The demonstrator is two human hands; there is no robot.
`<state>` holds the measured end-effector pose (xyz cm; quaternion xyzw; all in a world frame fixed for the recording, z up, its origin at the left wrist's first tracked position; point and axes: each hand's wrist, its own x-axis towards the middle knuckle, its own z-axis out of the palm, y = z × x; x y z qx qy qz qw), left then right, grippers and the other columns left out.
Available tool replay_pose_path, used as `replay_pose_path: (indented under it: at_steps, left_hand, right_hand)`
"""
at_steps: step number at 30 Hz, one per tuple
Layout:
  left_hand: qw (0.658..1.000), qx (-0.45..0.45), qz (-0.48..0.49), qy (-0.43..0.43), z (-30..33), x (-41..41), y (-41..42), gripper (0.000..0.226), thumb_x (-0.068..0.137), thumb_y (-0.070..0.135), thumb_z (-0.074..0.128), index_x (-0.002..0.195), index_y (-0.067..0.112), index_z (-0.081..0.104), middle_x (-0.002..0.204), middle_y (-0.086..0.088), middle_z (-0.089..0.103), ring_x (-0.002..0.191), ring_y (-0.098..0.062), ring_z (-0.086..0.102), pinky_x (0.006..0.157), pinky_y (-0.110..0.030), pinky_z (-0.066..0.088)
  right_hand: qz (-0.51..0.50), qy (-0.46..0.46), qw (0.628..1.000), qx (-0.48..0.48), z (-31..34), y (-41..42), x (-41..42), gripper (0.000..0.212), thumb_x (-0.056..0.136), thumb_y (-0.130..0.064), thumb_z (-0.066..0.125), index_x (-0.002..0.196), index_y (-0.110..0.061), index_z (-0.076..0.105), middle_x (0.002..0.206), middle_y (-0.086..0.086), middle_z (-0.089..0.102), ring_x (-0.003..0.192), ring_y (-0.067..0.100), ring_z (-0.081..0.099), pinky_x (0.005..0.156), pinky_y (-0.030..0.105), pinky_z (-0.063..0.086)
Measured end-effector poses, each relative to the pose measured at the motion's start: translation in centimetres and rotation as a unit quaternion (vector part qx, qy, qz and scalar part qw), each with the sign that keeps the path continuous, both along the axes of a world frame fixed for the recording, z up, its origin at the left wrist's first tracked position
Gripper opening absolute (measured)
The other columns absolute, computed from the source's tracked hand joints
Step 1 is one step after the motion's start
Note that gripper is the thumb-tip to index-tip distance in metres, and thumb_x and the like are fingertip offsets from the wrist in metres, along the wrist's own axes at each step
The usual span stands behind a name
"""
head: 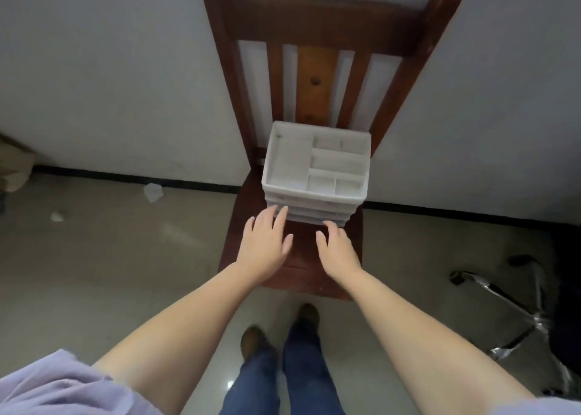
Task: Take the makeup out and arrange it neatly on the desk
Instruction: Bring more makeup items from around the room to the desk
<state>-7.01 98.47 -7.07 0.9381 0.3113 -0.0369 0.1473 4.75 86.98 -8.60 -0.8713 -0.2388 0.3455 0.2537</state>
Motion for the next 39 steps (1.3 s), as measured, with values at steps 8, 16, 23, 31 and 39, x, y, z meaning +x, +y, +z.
replay_pose_path:
  at_steps: [8, 16, 23, 31, 39]
  left_hand:
    - [0.996, 0.040, -0.078, 0.036, -4.7, 3.8, 5.8, 0.075, 0.084, 0.010, 0.051, 0.150, 0.014, 0.016, 0.157, -0.006, 0.017, 0.146, -0.022, 0.012, 0.117, -0.048, 0.009]
    - [0.990, 0.066, -0.122, -0.013, -5.6, 3.6, 7.2, 0.070, 0.076, 0.013, 0.038, 0.146, 0.013, 0.031, 0.149, -0.007, 0.038, 0.137, -0.026, 0.036, 0.112, -0.051, 0.023]
    - [0.986, 0.117, -0.118, -0.023, -4.6, 6.3, 7.9, 0.032, 0.084, 0.024, 0.054, 0.115, 0.024, 0.063, 0.124, -0.003, 0.063, 0.097, -0.026, 0.064, 0.082, -0.044, 0.046]
    - [0.976, 0.133, -0.159, 0.064, -3.4, 7.6, 8.7, 0.039, 0.063, 0.019, 0.080, 0.100, 0.028, 0.068, 0.106, -0.002, 0.068, 0.076, -0.025, 0.061, 0.065, -0.031, 0.038]
    - [0.986, 0.083, -0.142, 0.040, -3.1, 7.5, 8.3, 0.024, 0.072, 0.022, 0.076, 0.095, 0.024, 0.070, 0.107, -0.006, 0.068, 0.075, -0.028, 0.063, 0.063, -0.030, 0.030]
  right_hand:
    - [-0.567, 0.464, 0.629, 0.260, -5.0, 9.1, 4.0, 0.036, 0.093, 0.005, 0.026, 0.117, -0.006, 0.050, 0.104, 0.012, 0.058, 0.115, 0.028, 0.057, 0.086, 0.041, 0.046]
    - [-0.624, 0.486, 0.523, 0.318, -5.5, 10.0, 3.0, 0.038, 0.089, 0.013, 0.021, 0.095, -0.009, 0.053, 0.096, 0.011, 0.056, 0.088, 0.022, 0.058, 0.088, 0.044, 0.045]
    - [-0.629, 0.473, 0.516, 0.339, -5.3, 9.6, 2.6, 0.046, 0.088, 0.014, 0.021, 0.119, -0.007, 0.048, 0.100, 0.012, 0.056, 0.091, 0.024, 0.057, 0.087, 0.043, 0.044]
    - [-0.630, 0.450, 0.546, 0.319, -5.7, 7.0, -0.1, 0.042, 0.088, 0.014, 0.023, 0.108, -0.010, 0.051, 0.098, 0.015, 0.053, 0.091, 0.025, 0.056, 0.092, 0.043, 0.045]
    - [-0.628, 0.465, 0.567, 0.260, -5.8, 2.6, -3.6, 0.037, 0.089, 0.014, 0.022, 0.108, -0.004, 0.048, 0.099, 0.018, 0.055, 0.099, 0.030, 0.056, 0.101, 0.047, 0.041]
